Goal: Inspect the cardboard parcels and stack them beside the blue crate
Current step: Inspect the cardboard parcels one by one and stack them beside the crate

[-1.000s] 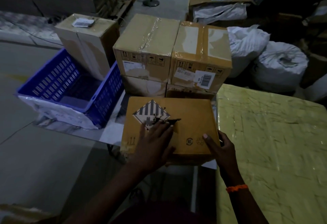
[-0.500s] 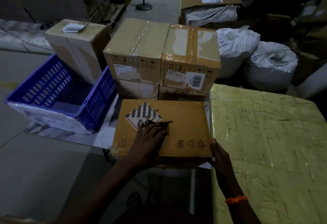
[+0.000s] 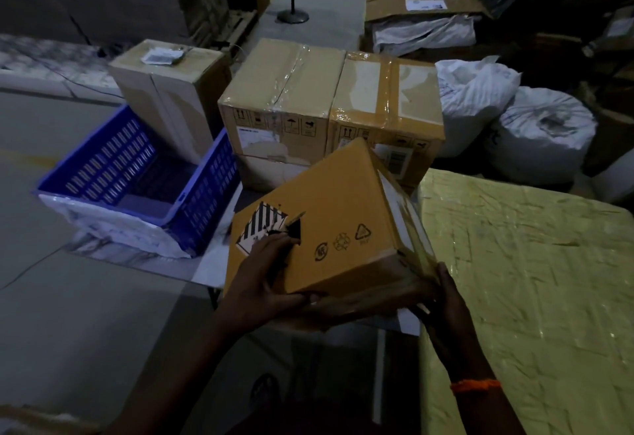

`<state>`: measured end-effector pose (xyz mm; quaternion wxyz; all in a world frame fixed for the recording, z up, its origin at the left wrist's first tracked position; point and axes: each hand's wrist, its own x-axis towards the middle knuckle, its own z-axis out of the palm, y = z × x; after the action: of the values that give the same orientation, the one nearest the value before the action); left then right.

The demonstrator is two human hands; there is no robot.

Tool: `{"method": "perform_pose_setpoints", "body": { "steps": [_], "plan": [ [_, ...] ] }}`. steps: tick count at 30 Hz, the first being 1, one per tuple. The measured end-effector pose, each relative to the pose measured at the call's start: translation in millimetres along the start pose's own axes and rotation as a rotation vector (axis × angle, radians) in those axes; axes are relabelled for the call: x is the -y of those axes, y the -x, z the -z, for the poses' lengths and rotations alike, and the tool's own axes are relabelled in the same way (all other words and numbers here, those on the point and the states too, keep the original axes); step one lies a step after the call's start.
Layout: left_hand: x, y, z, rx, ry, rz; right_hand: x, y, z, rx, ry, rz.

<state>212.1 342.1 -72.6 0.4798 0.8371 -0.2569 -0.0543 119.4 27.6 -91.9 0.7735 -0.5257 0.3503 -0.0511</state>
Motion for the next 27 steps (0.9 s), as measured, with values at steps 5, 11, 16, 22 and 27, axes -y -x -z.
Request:
{"method": "perform_pose_setpoints", "body": {
  "steps": [5,11,16,22,27],
  "plan": [
    [-0.9,12.1,11.1,-0.059,0.145,0.094,20.8,8.3,-13.2,0.12,0.232,0.243],
    [25.2,32.9,17.3,-0.098,0.299,0.239,36.0,20.7,-52.6,0.179,0.263,0.313],
    [39.2,43.0,27.4,-0.121,0.341,0.283,30.5,25.4,-73.8,0.175,0.294,0.36],
    [33.9,46.0,38.3,-0.098,0.356,0.273,24.7,23.3,-77.9,0.208,0.254,0.342],
    [25.7,29.6,39.3,-0.08,0.265,0.243,19.2,13.1,-56.1,0.127,0.216,0.307]
  ]
}}
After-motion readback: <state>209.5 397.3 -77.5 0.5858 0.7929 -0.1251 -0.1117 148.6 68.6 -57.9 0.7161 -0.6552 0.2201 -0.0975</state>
